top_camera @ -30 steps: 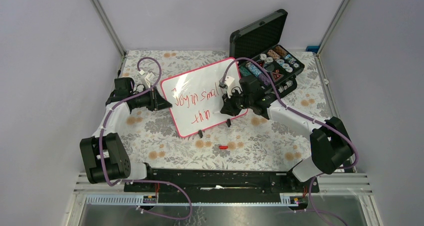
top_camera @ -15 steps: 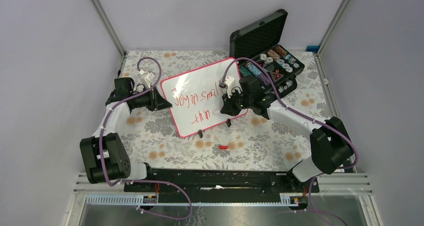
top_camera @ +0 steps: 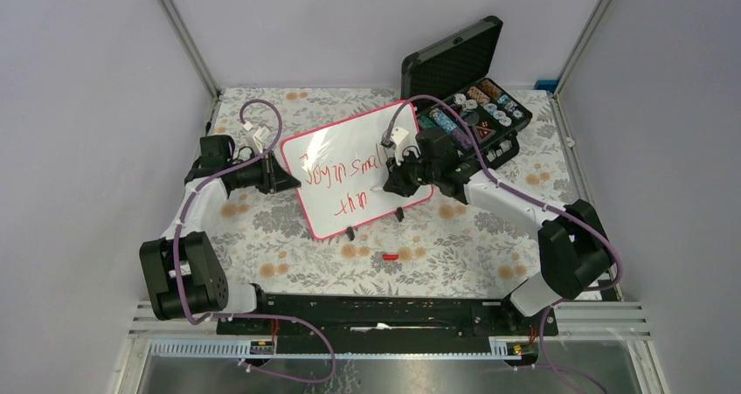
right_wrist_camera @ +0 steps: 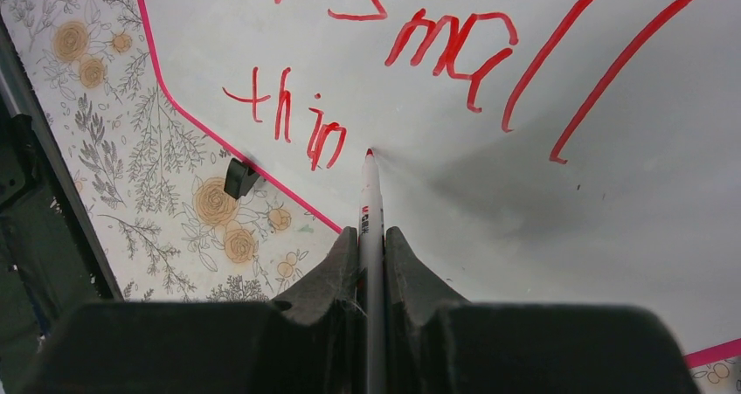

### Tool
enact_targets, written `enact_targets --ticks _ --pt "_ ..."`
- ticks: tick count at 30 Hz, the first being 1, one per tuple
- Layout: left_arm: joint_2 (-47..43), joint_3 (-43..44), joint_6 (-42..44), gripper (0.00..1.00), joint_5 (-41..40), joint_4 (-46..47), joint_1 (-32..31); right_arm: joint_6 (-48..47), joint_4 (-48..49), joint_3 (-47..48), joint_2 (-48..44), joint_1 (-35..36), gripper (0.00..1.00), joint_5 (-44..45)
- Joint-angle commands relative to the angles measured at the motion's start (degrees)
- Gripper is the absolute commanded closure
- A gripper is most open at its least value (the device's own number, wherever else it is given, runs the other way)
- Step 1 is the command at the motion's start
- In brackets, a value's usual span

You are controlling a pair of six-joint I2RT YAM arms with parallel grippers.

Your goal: Write a sentence on the whiteboard

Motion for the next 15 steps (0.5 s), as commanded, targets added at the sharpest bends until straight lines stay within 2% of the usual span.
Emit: enact_targets --ticks 1,15 --pt "-0.87 1.23 2.77 1.0 -1.47 1.23 0.09 0.6 1.77 3.22 1.19 -0.31 1.0 1.16" --pt "-0.7 1.08 2.89 1.0 -1.52 1.23 0.09 0.51 1.88 3.61 2.62 0.81 1.0 0.38"
